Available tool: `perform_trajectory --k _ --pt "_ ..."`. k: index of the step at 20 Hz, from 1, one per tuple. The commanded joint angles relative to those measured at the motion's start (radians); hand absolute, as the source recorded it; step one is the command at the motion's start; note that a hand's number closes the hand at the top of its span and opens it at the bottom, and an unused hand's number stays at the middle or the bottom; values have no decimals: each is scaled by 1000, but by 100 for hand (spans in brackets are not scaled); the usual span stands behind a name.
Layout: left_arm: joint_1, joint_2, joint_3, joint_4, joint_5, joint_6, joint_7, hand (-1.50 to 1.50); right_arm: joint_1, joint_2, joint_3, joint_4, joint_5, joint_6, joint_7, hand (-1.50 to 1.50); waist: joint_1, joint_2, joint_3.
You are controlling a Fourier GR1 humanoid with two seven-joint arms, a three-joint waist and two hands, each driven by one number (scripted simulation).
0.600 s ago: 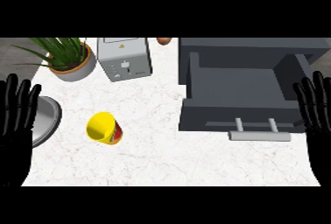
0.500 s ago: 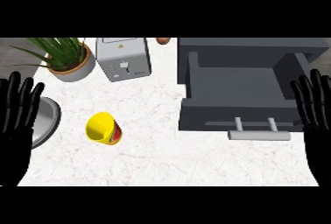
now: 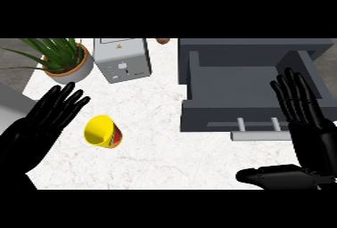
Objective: Pick up the cup, place it into the drawer and close the drawer
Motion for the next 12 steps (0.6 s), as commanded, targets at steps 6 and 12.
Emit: perform_trajectory --k 6,12 --pt "-144 91 97 440 68 -256 -40 -150 -138 -21 -73 157 -52 46 0 -150 5 -4 2" --pt "-178 63 109 611 -153 -323 -197 -150 -84 -49 -125 134 -96 104 -32 -150 3 -7 2"
